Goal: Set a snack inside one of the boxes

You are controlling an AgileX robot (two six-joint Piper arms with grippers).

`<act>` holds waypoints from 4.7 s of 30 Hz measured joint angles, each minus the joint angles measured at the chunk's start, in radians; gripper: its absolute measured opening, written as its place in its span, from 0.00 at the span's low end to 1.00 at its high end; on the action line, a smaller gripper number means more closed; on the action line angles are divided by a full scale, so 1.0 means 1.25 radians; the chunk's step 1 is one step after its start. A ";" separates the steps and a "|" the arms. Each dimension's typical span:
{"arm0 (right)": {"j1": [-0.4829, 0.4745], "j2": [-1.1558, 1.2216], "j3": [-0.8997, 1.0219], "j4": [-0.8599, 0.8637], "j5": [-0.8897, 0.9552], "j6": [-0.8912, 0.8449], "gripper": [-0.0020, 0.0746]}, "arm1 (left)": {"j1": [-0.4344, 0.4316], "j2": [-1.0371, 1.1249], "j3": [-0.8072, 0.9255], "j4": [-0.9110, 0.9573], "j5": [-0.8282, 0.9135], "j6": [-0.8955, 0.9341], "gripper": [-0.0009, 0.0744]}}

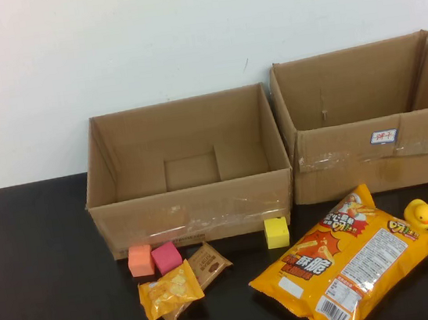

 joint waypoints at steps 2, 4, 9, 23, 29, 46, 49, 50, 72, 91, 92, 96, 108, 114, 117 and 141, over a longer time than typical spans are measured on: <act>0.000 0.000 0.000 0.000 0.000 0.000 0.02 | 0.000 0.000 0.000 0.000 0.000 0.000 0.01; 0.000 0.000 0.000 0.000 0.000 0.000 0.02 | 0.000 0.000 0.000 0.000 0.000 0.000 0.01; 0.000 0.000 0.000 0.000 0.000 0.000 0.02 | 0.000 0.000 0.000 0.000 0.000 0.000 0.01; 0.000 0.000 0.000 0.000 0.000 0.000 0.02 | 0.000 0.000 0.000 -0.001 -0.003 0.000 0.01; 0.000 0.000 0.000 0.000 0.000 0.000 0.02 | 0.000 0.000 0.000 -0.001 -0.003 0.000 0.01; 0.000 0.000 0.005 -0.030 -0.242 0.000 0.02 | 0.000 0.000 0.003 0.101 -0.174 0.018 0.01; 0.000 0.000 0.005 -0.036 -0.425 0.000 0.02 | 0.000 0.000 0.003 0.180 -0.320 0.020 0.01; 0.000 0.000 0.005 -0.036 -0.489 0.000 0.02 | 0.000 0.000 0.003 0.199 -0.374 0.020 0.01; 0.000 0.000 -0.019 0.035 -0.739 0.095 0.02 | 0.000 -0.001 -0.075 0.160 -0.506 -0.027 0.01; 0.000 0.352 -0.317 0.117 -0.170 0.092 0.02 | 0.000 0.465 -0.400 0.025 0.177 -0.022 0.01; 0.000 0.370 -0.317 0.117 -0.165 0.088 0.02 | 0.000 0.487 -0.400 0.025 0.177 -0.022 0.01; 0.000 0.452 -0.317 0.118 -0.159 0.077 0.02 | 0.000 0.600 -0.402 0.003 0.164 -0.024 0.01; 0.000 0.670 -0.317 0.123 -0.161 0.075 0.02 | -0.025 1.017 -0.521 -0.259 0.131 0.353 0.01; 0.000 0.676 -0.317 0.124 -0.165 0.045 0.02 | -0.172 1.173 -0.580 -0.223 0.012 0.400 0.08; 0.000 0.676 -0.317 0.124 -0.163 0.028 0.02 | -0.256 1.247 -0.604 -0.166 -0.040 0.425 0.33; 0.000 0.666 -0.317 0.130 -0.156 0.001 0.02 | -0.326 1.670 -0.841 -0.014 -0.116 0.430 0.92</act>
